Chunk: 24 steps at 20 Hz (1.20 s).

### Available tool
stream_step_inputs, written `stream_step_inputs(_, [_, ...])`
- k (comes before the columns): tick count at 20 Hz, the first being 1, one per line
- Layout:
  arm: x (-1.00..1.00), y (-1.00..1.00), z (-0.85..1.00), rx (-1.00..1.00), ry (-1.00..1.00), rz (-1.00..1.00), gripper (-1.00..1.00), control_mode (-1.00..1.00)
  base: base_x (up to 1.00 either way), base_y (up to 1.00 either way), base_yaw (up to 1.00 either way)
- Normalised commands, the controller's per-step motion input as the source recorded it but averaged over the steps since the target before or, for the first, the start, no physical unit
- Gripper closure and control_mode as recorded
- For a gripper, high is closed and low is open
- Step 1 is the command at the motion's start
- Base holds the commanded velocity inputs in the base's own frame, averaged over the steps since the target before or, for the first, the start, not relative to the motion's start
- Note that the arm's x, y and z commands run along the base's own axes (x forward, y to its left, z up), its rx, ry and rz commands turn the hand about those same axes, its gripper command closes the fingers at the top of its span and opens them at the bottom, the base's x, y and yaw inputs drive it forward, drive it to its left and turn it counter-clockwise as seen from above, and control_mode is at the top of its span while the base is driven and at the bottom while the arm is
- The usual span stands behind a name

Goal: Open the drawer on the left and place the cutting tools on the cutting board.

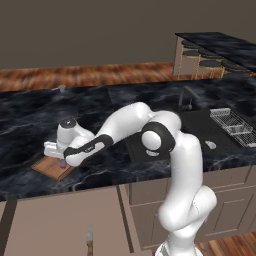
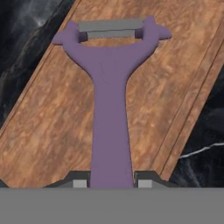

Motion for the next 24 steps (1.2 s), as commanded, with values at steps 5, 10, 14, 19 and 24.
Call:
stream_step_inputs(5, [0.01,0.00,0.00,0.00,0.00,0.00,-1.00,-1.00,0.00,0.00,0.00])
stream_step_inputs(10, [0.02,0.00,0.16,0.00,0.00,0.00,-1.00,-1.00,0.00,0.00,0.00])
stream_step_inputs(14, [-0.06,-0.02,0.70,0.01,-0.01,0.01,-1.00,-1.00,0.00,0.00,0.00])
stream_step_inputs(19, [-0.71,-0.42,0.69,0.01,-0.05,0.07,-1.00,-1.00,0.00,0.00,0.00])
stream_step_inputs(24, [-1.00,-0.77,0.16,0.00,0.00,0.10,-1.00,-1.00,0.00,0.00,0.00])
